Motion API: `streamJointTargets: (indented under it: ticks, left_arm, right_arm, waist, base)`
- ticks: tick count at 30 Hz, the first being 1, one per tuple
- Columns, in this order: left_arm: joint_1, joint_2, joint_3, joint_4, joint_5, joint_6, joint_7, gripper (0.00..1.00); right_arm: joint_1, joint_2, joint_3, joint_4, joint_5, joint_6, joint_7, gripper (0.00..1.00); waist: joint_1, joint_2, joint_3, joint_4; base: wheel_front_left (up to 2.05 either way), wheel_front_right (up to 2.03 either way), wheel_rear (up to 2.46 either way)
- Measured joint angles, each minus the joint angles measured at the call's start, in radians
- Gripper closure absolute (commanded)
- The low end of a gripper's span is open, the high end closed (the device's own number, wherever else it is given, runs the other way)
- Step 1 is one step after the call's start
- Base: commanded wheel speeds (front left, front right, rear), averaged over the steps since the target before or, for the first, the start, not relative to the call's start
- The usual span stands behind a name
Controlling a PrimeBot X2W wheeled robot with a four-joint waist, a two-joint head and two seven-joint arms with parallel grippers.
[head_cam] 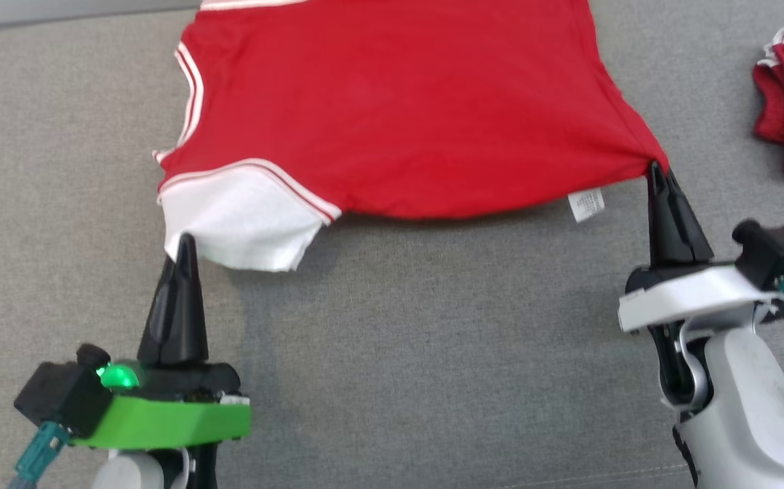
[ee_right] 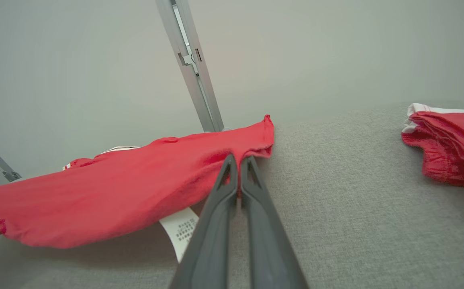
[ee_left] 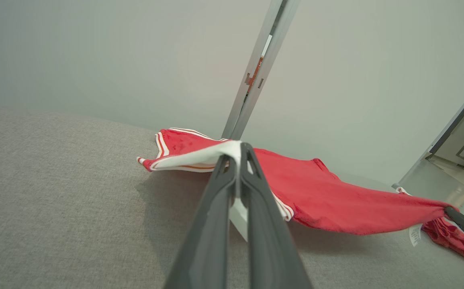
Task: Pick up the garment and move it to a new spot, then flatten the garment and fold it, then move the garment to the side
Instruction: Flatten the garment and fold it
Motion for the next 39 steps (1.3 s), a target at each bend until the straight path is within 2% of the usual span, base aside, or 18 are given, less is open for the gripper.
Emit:
streamJointTargets:
  ticks: [12, 18, 27, 33, 39]
  left_arm:
    - [0.338, 0.02, -0.05, -0.278, 0.01, 0.078, 0.109, 1.0]
    - [0.414, 0.023, -0.075, -0.32, -0.007, 0.097, 0.169, 1.0]
    - [0.389, 0.019, -0.086, -0.168, -0.025, 0.086, 0.166, 1.0]
    - [0.306, 0.016, -0.083, -0.064, -0.026, 0.071, 0.137, 1.0]
    - [0.169, 0.013, -0.092, 0.005, -0.008, 0.055, 0.116, 1.0]
  right_arm:
    - [0.35, 0.032, -0.047, -0.243, 0.004, 0.0, 0.012, 1.0]
    - [0.478, 0.047, -0.08, -0.329, -0.012, 0.0, 0.066, 1.0]
    - [0.47, 0.052, -0.058, -0.197, 0.04, 0.0, 0.062, 1.0]
    - [0.414, 0.053, -0.041, -0.1, 0.06, 0.0, 0.033, 1.0]
    - [0.347, 0.053, -0.036, -0.059, 0.073, 0.0, 0.013, 1.0]
  waist:
    - [-0.0001, 0.0, -0.213, 0.003]
    - [-0.0001, 0.0, -0.251, 0.01]
    - [-0.0001, 0.0, -0.213, 0.002]
    - [-0.0001, 0.0, -0.182, 0.0]
    - [-0.0001, 0.0, -0.143, 0.004]
  base:
    - [0.0, 0.0, 0.0]
    - [0.0, 0.0, 0.0]
    - [0.0, 0.0, 0.0]
    - [0.0, 0.0, 0.0]
    - [0.0, 0.0, 0.0]
